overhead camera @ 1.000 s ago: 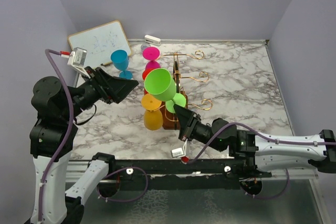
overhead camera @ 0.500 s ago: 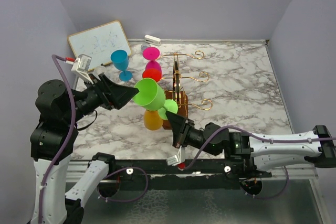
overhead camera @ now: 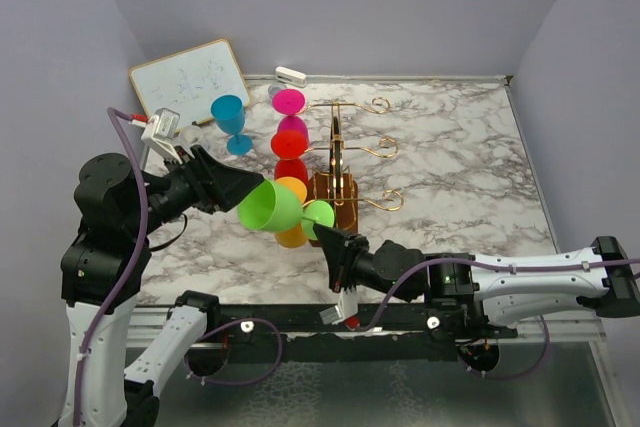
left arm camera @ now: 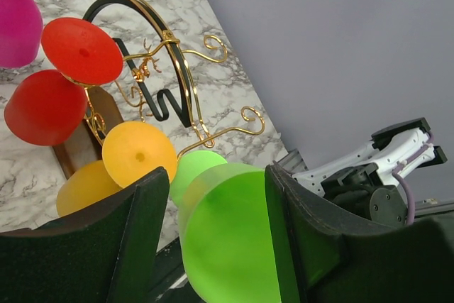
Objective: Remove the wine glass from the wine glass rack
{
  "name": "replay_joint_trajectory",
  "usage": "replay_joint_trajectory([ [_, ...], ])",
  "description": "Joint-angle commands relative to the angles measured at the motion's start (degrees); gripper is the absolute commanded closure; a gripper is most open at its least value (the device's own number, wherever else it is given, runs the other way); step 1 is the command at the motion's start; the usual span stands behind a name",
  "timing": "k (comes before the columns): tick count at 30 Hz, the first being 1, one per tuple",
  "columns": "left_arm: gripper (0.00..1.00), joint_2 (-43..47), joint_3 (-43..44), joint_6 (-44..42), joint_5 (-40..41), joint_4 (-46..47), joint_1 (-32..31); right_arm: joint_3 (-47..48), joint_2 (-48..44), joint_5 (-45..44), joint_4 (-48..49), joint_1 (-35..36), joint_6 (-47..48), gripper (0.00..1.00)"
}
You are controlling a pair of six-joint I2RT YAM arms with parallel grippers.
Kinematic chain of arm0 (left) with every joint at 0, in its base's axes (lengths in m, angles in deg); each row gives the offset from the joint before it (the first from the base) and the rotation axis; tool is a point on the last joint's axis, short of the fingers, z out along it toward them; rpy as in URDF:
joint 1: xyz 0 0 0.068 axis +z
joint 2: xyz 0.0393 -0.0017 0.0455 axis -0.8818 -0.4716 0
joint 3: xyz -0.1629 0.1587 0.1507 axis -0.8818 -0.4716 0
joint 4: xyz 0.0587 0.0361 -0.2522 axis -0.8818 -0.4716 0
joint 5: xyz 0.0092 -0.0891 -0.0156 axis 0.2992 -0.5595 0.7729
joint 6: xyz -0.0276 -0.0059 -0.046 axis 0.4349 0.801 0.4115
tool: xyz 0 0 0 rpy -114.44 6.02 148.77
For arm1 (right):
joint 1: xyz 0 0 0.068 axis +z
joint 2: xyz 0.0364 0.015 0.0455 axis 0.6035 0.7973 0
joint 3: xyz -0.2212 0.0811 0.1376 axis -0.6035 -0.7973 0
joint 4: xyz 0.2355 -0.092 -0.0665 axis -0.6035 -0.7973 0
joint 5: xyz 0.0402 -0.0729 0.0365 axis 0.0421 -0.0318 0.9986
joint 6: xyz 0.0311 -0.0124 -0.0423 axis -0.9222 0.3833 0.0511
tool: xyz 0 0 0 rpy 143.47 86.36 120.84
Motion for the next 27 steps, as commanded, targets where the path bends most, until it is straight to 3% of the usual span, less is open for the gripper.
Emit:
replay_joint_trajectory([
  [1, 0.41, 0.9, 0.2, -1.0, 0.1, -0.9, -0.4, 2.0, 0.0, -1.8, -1.1, 0.5, 2.9, 0.99],
  [27, 0.42, 1.0, 8.3, -2.8, 1.9, -7.7, -0.6, 1.9, -2.4, -2.2, 1.3, 1.3, 2.8, 0.99],
])
